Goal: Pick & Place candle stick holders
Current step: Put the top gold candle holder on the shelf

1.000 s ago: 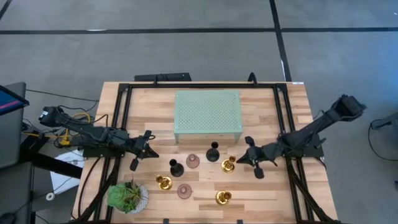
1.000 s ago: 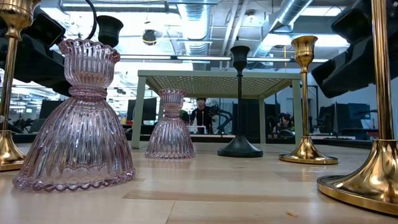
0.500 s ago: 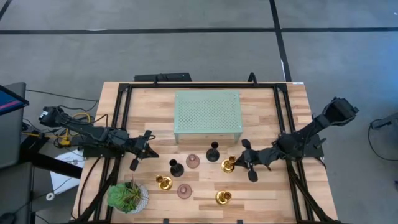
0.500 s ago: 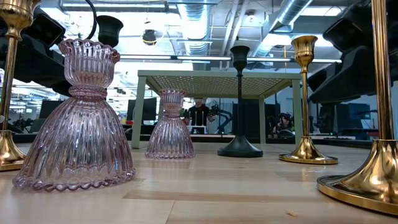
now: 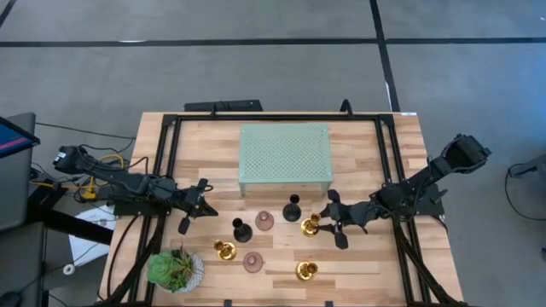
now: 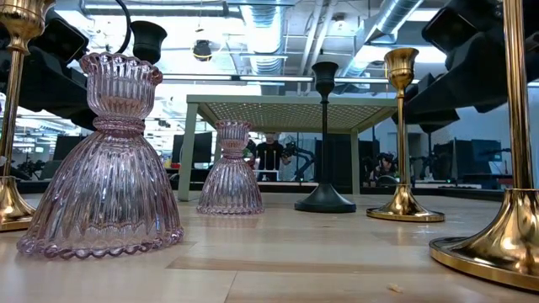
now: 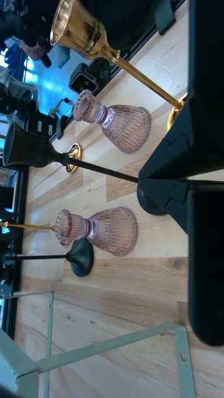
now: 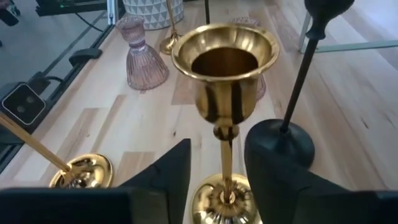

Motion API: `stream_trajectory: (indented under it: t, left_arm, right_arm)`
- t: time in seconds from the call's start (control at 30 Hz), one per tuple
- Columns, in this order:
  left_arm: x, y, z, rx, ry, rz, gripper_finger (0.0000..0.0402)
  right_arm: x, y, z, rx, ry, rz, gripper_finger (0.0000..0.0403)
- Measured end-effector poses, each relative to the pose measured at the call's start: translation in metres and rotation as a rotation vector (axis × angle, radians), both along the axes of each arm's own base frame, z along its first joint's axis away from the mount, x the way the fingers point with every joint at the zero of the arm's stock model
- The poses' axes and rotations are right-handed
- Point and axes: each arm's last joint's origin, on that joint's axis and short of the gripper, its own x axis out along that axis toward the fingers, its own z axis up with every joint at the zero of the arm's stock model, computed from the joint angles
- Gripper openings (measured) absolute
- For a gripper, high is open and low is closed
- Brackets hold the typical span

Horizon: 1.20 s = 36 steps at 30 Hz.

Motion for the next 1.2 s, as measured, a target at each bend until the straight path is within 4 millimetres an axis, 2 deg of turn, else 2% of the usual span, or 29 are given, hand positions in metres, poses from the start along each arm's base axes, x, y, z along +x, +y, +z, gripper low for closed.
stream_trajectory:
  t: [0.27,0.6,0.9,1.2]
  left_arm:
    - [0.0,0.0,0.0,0.0,0.0,0.0,0.0008]
    - [0.0,0.0,0.0,0.0,0.0,0.0,0.0008]
    - [0.0,0.0,0.0,0.0,0.0,0.0,0.0008]
    - [0.0,0.0,0.0,0.0,0.0,0.0,0.0008]
  right_arm:
    - [0.004,0.002,0.006,0.012,-0.019,0.003,0.0142]
    - [0.004,0.002,0.006,0.032,-0.024,-0.004,0.0086]
    - [0.004,0.002,0.007,0.04,-0.024,-0.007,0.0019]
    - [0.002,0.001,0.014,0.113,-0.044,-0.032,0.0025]
